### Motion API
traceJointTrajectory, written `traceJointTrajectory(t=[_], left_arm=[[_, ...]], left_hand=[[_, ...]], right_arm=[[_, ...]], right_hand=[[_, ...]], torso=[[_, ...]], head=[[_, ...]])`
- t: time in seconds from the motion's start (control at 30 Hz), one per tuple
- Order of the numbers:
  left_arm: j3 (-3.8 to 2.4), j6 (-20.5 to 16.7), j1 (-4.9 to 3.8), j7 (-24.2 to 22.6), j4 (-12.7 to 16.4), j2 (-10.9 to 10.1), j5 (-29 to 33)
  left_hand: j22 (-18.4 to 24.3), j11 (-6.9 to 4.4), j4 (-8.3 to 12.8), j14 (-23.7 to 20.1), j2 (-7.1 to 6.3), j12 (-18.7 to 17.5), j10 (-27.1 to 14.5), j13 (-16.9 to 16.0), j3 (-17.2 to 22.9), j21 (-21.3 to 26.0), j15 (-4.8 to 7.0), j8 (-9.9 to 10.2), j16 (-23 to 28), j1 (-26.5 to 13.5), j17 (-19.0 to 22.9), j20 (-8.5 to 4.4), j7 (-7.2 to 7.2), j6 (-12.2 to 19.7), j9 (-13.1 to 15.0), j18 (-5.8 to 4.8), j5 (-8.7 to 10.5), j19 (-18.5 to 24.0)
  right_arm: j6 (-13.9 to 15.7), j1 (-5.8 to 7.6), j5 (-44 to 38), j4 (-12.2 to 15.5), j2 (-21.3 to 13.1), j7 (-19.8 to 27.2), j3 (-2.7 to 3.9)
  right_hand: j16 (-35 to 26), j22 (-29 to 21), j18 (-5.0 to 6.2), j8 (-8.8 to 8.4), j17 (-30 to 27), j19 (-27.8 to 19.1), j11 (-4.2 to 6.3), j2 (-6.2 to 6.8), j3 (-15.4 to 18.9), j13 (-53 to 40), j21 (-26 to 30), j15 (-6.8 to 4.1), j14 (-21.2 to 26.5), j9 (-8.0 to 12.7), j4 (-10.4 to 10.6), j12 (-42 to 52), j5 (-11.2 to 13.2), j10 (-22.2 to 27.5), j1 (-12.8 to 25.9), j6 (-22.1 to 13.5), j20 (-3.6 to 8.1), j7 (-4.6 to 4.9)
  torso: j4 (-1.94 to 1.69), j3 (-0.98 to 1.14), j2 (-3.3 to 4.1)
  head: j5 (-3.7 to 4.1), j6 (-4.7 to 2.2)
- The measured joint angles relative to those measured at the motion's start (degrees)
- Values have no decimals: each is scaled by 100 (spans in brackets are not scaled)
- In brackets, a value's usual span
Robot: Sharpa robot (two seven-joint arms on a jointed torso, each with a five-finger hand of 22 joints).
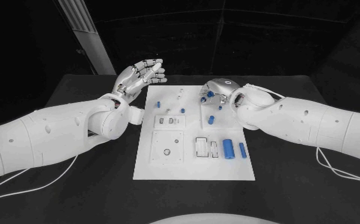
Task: Assemble the parts on the task board
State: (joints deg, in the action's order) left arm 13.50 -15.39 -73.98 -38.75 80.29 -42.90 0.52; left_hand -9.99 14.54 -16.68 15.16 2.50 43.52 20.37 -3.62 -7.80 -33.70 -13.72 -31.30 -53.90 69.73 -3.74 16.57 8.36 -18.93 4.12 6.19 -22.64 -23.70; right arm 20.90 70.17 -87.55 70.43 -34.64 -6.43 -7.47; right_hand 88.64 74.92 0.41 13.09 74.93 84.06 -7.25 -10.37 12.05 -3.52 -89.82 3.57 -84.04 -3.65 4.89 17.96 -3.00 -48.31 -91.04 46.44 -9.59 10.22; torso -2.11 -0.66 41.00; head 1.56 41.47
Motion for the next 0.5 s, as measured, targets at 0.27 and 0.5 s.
traceJointTrajectory(t=[0.27,0.5], left_arm=[[0,8,-2,0,2,3,-4],[0,10,-2,0,-4,0,-6]], left_hand=[[0,0,0,0,0,0,0,0,0,0,0,0,0,0,0,0,0,0,-1,0,0,0],[0,0,0,0,0,0,0,0,0,0,0,0,0,0,0,0,0,0,-6,0,0,0]], right_arm=[[-18,0,-79,-16,24,-136,1],[-38,0,-109,-30,40,-261,3]], right_hand=[[0,-1,0,-29,0,0,0,-5,-17,0,0,0,0,0,17,-24,0,0,-5,0,0,0],[0,-1,1,-67,-1,0,-1,-35,-33,0,0,0,0,0,33,-50,0,0,-35,6,0,-5]], torso=[[0,1,3],[0,3,3]], head=[[-8,23],[-46,52]])
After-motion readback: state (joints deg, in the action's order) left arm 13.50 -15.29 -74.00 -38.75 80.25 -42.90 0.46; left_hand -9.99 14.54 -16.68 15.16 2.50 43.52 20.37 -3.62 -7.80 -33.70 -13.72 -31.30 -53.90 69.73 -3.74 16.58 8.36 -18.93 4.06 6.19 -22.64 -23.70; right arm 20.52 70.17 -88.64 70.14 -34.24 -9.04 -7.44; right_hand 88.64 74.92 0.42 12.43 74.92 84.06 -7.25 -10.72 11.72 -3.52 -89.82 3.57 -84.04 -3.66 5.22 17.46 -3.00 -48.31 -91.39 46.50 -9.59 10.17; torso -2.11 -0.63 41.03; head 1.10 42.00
